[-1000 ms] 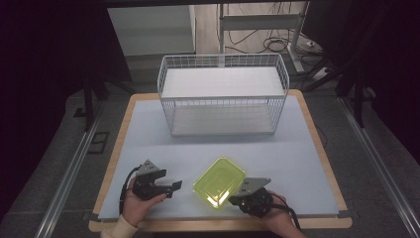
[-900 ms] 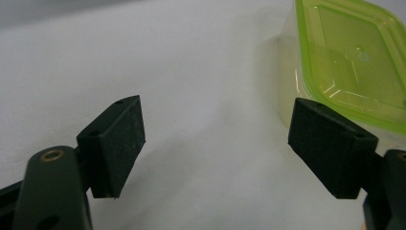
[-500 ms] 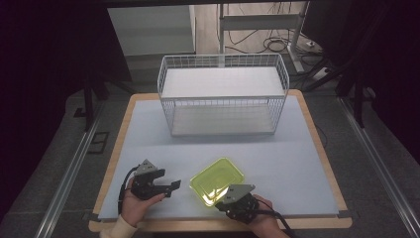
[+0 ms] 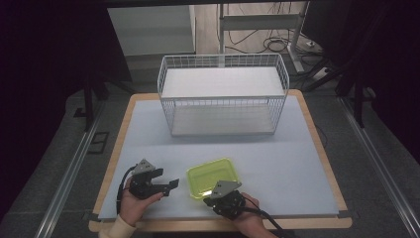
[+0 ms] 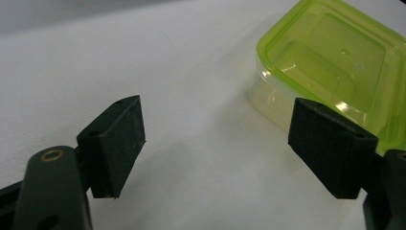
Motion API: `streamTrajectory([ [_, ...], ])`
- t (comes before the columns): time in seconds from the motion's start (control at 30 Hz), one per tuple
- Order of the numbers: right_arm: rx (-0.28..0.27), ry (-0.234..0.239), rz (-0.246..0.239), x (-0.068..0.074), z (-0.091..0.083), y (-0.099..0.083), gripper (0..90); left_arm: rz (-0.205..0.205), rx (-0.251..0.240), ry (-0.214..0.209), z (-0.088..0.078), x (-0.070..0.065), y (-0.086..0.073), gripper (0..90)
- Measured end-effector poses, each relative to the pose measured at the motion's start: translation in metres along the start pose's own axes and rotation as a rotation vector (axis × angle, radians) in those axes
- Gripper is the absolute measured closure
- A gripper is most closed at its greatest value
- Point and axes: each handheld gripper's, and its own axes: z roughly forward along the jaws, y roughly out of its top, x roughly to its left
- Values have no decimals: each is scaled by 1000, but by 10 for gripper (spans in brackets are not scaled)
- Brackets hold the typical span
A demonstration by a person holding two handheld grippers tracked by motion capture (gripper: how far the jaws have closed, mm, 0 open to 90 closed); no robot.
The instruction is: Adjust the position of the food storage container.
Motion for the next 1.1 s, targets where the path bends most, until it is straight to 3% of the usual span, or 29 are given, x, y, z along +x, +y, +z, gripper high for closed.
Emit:
streamTrajectory([
  [0.23, -9, -27, 13, 5, 18, 7, 899, -4, 1, 4, 0, 3, 0, 199],
  [0.6, -33, -26, 30, 4, 20, 7, 899, -5, 5, 8, 1, 3, -1, 199],
  [0.77, -50, 4, 30, 8, 3, 4, 899, -6, 7, 5, 1, 3, -1, 200],
  [0.83, -93, 16, 36, 5, -14, 1, 899, -4, 8, 6, 1, 3, -1, 201],
  [0.87, -93, 16, 36, 5, -14, 1, 899, -4, 8, 6, 1, 3, -1, 201],
  [1.0, -166, -17, 56, -7, -47, -5, 899, -5, 12, -1, 1, 1, 0, 200],
  [1.1, -199, -39, 83, -16, -60, -8, 899, -4, 16, 1, 2, 0, 0, 200],
])
